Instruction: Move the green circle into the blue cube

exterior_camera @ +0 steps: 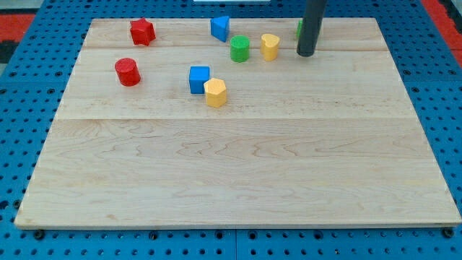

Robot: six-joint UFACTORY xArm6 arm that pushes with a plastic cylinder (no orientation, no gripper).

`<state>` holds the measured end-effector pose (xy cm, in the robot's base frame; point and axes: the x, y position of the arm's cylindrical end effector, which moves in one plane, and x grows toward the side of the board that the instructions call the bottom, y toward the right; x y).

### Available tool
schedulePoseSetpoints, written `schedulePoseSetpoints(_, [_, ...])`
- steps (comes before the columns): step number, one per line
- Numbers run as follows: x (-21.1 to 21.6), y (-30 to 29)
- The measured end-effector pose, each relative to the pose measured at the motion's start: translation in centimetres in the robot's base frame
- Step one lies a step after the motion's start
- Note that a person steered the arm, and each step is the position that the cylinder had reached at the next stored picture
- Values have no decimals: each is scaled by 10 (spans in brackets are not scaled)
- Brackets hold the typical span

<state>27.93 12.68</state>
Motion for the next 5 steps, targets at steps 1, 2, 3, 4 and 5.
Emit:
schedulePoseSetpoints(1, [-8,-46])
schedulePoseSetpoints(2, [-9,-115])
schedulePoseSetpoints(3, [-10,-128])
schedulePoseSetpoints(4, [-37,-111])
schedulePoseSetpoints(5, [-35,-172])
